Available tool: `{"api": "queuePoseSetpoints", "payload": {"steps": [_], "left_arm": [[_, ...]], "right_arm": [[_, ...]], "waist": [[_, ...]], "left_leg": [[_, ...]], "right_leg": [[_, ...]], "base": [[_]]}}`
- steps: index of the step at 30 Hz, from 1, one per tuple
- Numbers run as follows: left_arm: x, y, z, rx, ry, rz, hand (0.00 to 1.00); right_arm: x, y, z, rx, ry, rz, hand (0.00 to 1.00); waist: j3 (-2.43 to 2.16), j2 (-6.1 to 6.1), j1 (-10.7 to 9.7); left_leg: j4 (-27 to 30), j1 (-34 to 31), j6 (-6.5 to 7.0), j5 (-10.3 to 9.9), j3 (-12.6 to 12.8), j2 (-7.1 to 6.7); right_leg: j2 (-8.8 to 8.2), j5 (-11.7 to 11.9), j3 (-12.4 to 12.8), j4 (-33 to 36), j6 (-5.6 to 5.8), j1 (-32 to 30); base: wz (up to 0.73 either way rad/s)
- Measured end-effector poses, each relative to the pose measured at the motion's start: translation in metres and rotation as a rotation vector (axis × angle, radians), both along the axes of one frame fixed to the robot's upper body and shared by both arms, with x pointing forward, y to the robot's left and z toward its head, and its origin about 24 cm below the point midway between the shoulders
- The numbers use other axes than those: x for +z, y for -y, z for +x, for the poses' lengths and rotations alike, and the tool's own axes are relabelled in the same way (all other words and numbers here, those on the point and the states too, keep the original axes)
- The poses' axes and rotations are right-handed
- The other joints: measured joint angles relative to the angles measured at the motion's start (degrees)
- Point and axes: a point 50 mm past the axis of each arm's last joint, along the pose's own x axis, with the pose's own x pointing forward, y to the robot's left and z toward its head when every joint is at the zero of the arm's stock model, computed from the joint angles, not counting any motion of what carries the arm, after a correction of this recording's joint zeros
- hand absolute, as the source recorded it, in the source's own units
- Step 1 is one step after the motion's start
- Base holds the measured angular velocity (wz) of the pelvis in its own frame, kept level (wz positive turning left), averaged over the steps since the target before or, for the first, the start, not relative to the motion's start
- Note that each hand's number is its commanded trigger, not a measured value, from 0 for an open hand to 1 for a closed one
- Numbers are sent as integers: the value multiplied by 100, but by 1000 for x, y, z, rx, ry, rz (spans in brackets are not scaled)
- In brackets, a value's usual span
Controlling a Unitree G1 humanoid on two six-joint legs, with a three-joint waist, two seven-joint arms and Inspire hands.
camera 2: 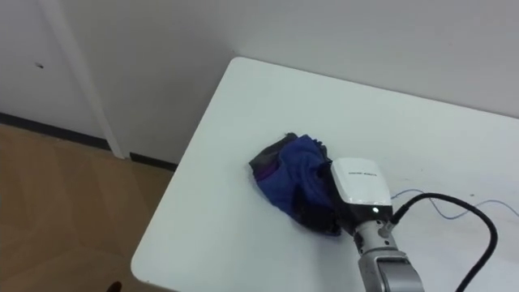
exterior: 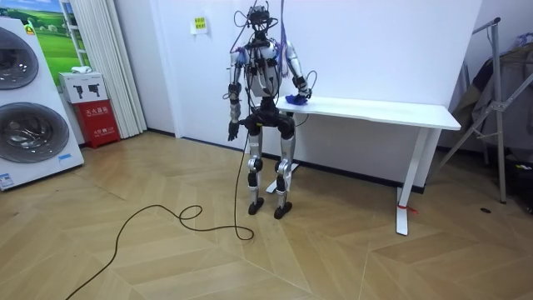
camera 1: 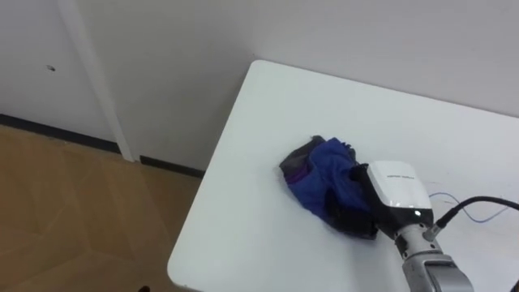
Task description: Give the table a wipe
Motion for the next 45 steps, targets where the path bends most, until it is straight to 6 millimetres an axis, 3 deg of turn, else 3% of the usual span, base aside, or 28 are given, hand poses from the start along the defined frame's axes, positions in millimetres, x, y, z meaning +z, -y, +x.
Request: {"api": "queuePoseSetpoints", "payload": {"steps": [3,7,9,12,15,18,20,21,22,23,25,28,33,36,37,38,39,40,41,43,44,45], "left_arm": [[-2,3,-3,-5,-26,0,0],[-5,7,-8,16,-52,11,0],[-5,6,-14,23,-69,16,0],[-4,4,-24,52,-83,23,0],[0,-7,-31,96,-79,49,0],[6,-21,-44,146,-82,92,0],[13,-36,-59,190,-94,139,0],[15,-39,-60,201,-93,148,0],[17,-44,-67,223,-102,162,0],[20,-48,-69,240,-99,174,0],[23,-51,-69,246,-88,179,0],[23,-52,-64,241,-79,175,0],[18,-41,-43,169,-48,140,0],[13,-31,-34,127,-44,109,0],[10,-27,-30,113,-48,96,0],[7,-23,-31,101,-76,87,0],[5,-21,-29,89,-82,82,0],[3,-16,-28,70,-92,68,0],[3,-14,-26,58,-95,61,0],[0,-5,-14,8,-85,34,0],[0,0,-7,-16,-70,25,0],[1,2,-5,-24,-64,22,0]], "right_arm": [[3,-5,9,-26,-30,55,100],[3,-9,27,-83,-60,189,100],[-1,-5,34,-130,-85,283,100],[-11,12,37,-235,-107,405,100],[-21,45,32,-406,-93,474,100],[-31,91,14,-631,-82,497,100],[-36,137,-15,-834,-87,473,100],[-37,148,-24,-884,-90,465,100],[-40,167,-46,-988,-96,460,100],[-41,181,-66,-1078,-95,463,100],[-41,194,-88,-1167,-94,461,100],[-44,200,-102,-1235,-99,464,100],[-44,194,-92,-1199,-108,441,100],[-42,184,-71,-1145,-125,364,100],[-40,174,-53,-1088,-131,329,100],[-41,152,-31,-985,-148,297,100],[-38,141,-17,-920,-149,277,100],[-30,111,16,-761,-138,263,100],[-25,95,32,-676,-129,259,100],[-2,26,84,-375,-108,262,100],[11,3,99,-262,-86,261,100],[16,-6,103,-219,-75,265,100]], "waist": [[9,4,13],[96,17,123],[108,13,105],[100,-3,65],[71,-36,50],[6,-116,-74],[-43,-152,-106],[-49,-153,-151],[-99,-158,-258],[-114,-165,-285],[-114,-174,-312],[-111,-210,-422],[-89,-213,-440],[-78,-167,-207],[-62,-149,-80],[-51,-145,82],[-51,-145,133],[-36,-141,164],[-18,-132,199],[88,-96,522],[115,-56,728],[109,-44,796]], "left_leg": [[0,22,-6,0,25,12],[-4,69,-16,-6,78,24],[-3,85,-17,-10,66,24],[3,79,-15,-9,-28,13],[51,68,2,-13,-200,-8],[88,50,24,-2,-370,-66],[90,77,24,-2,-431,-81],[94,95,25,-2,-463,-85],[97,97,25,-2,-495,-89],[95,113,25,-2,-478,-88],[93,139,25,-2,-450,-87],[85,207,45,-19,-392,-89],[90,256,35,-36,-332,-76],[104,268,3,-59,-203,-44],[104,248,-16,-46,-79,-4],[106,223,-43,-34,46,40],[115,192,-55,-29,88,61],[148,113,-84,-14,113,87],[166,80,-97,-6,115,101],[200,-19,-162,34,109,142],[209,-94,-180,57,16,131],[205,-131,-181,74,-41,118]], "right_leg": [[16,1,26,9,-1,4],[43,6,112,5,-10,31],[43,6,101,-1,-10,54],[3,4,-46,-3,-6,92],[-23,2,-215,-35,-3,181],[-65,-14,-346,-112,23,248],[-81,-19,-442,-115,31,336],[-88,-19,-481,-112,31,371],[-98,-19,-485,-101,32,404],[-100,-21,-478,-103,33,402],[-104,-23,-485,-103,38,445],[-116,-65,-485,-105,103,501],[-103,-67,-472,-107,106,546],[-90,-58,-440,-65,71,483],[-61,-44,-338,17,41,376],[-32,-1,-316,19,-26,304],[-26,15,-317,32,-49,256],[-18,32,-325,64,-76,170],[-12,37,-331,94,-85,127],[16,53,-332,87,-150,-32],[26,47,-358,44,-165,-63],[22,44,-422,-14,-167,-60]], "base": [[-7],[-7],[5],[20],[35],[39],[20],[37],[36],[27],[-4],[-11],[-12],[-32],[-61],[-59],[-41],[-14],[-9],[10],[40],[60]]}}
